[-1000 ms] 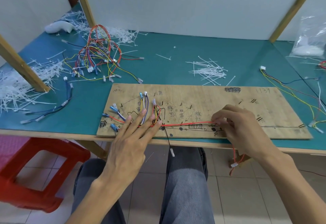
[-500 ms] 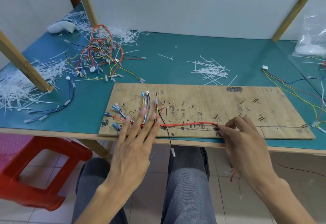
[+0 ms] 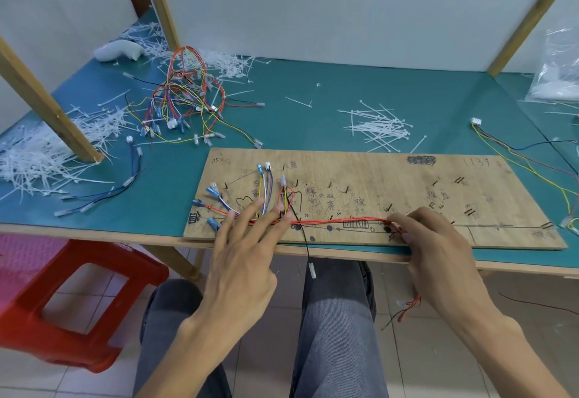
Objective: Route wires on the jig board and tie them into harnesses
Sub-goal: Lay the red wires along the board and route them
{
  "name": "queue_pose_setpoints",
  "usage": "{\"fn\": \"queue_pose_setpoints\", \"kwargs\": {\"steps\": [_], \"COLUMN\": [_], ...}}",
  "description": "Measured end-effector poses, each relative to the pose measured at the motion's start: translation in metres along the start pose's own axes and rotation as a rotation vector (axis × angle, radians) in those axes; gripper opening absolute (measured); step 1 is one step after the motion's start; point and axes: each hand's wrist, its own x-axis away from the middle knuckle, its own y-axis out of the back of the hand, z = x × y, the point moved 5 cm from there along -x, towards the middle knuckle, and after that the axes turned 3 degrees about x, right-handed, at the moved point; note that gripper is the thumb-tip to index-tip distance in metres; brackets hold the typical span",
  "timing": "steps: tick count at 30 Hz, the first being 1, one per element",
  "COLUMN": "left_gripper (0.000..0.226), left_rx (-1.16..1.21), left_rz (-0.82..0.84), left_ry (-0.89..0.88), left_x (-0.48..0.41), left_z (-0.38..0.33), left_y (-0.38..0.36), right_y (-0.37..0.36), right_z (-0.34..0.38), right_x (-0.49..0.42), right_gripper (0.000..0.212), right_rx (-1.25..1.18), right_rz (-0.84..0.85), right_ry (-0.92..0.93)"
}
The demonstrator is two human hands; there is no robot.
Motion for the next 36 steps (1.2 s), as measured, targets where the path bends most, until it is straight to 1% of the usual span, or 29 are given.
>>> {"fn": "queue_pose_setpoints", "kwargs": {"steps": [3, 5, 6, 11, 15, 18, 25, 28, 32, 34, 36], "left_gripper": [0.107, 0.114, 0.116, 0.122, 0.118, 0.117, 0.117, 0.106, 0.074, 0.058, 0.050], "left_rx": [-0.040, -0.074, -0.088, -0.138, -0.149, -0.145, -0.053, 0.002, 0.103, 0.149, 0.174], "left_rz": [-0.001, -0.010, -0.016, -0.014, 0.017, 0.042, -0.044, -0.097, -0.154, -0.174, -0.189], "left_ry": [0.004, -0.012, -0.020, -0.020, 0.008, 0.007, -0.034, -0.062, -0.086, -0.105, -0.118], "left_x": [0.004, 0.007, 0.009, 0.010, 0.009, 0.009, 0.021, 0.025, 0.033, 0.038, 0.040], "left_z": [-0.002, -0.002, -0.001, -0.001, -0.003, -0.002, -0.006, -0.006, -0.004, -0.005, -0.005], "left_y": [-0.004, -0.007, -0.007, -0.009, -0.008, -0.008, 0.000, 0.006, 0.012, 0.014, 0.019], "right_y": [0.001, 0.000, 0.000, 0.003, 0.006, 0.006, 0.005, 0.007, 0.014, 0.021, 0.032], "right_z": [0.003, 0.009, 0.011, 0.020, 0.024, 0.022, 0.016, 0.012, 0.006, 0.004, 0.005], "right_x": [0.001, 0.003, 0.004, 0.009, 0.014, 0.013, 0.020, 0.024, 0.028, 0.026, 0.022], "right_gripper": [0.073, 0.083, 0.084, 0.078, 0.080, 0.078, 0.071, 0.068, 0.059, 0.051, 0.040], "right_rx": [0.043, 0.080, 0.094, 0.126, 0.200, 0.202, 0.104, 0.069, -0.006, -0.078, -0.172], "right_rz": [0.020, 0.067, 0.096, 0.122, 0.106, 0.113, 0.081, 0.073, 0.025, -0.029, -0.094], "right_ry": [-0.009, 0.003, 0.005, -0.001, 0.039, 0.028, -0.030, -0.045, -0.074, -0.067, -0.062]}}
